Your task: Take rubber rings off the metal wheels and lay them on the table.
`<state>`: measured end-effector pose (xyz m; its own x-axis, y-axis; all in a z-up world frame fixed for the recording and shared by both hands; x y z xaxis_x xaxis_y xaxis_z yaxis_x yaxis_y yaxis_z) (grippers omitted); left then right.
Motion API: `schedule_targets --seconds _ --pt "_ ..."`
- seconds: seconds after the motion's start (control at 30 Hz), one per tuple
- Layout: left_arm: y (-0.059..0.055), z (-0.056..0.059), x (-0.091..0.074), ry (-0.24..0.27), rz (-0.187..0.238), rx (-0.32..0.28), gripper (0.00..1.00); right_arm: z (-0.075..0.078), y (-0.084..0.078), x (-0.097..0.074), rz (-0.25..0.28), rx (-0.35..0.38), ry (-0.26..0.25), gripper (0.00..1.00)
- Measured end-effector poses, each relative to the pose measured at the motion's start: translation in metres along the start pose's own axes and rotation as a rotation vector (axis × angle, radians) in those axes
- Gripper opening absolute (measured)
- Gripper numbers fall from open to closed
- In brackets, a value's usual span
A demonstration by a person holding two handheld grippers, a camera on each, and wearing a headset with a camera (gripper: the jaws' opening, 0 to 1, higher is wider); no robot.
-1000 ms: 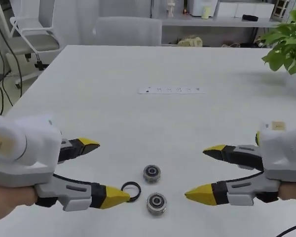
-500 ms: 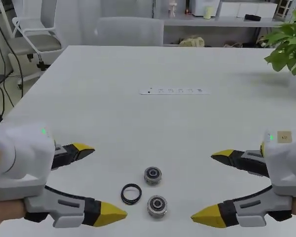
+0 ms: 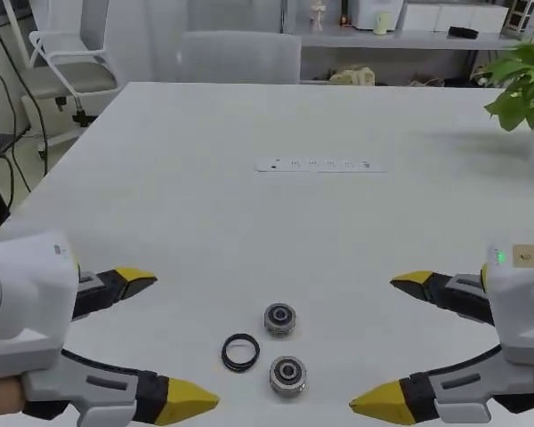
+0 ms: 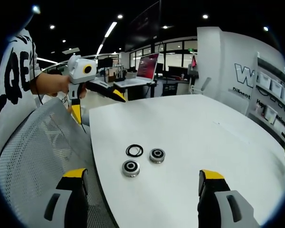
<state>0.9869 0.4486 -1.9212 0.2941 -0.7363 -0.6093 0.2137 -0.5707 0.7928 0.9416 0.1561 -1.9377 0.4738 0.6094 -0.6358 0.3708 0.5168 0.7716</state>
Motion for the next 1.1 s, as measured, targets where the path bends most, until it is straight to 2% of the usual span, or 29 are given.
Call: schedule_targets --seconds 0.4,1.1 --pt "-0.0038 0.002 -0.0018 0.004 -0.002 -0.014 0.93 -0.0006 -0.0055 0.0013 -0.016 -0.001 -0.003 0.98" --pt "-0.0015 0.0002 -0.003 0.004 -0.008 -0.008 0.93 -0.0006 -0.0062 0.0006 -0.018 0.005 -0.006 0.98"
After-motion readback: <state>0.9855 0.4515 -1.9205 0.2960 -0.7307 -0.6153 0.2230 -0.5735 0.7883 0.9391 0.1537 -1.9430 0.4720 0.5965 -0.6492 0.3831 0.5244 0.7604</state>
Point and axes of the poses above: the centre of the closed fingertips' face, and the gripper's own axes: x roughly forward along the fingers, z roughly to its right, y roughly out of its top, the point moved 9 cm from there along -x, roughly backward along the fingers, and after that the axes turned 8 degrees about -z, right-handed, at the moved point
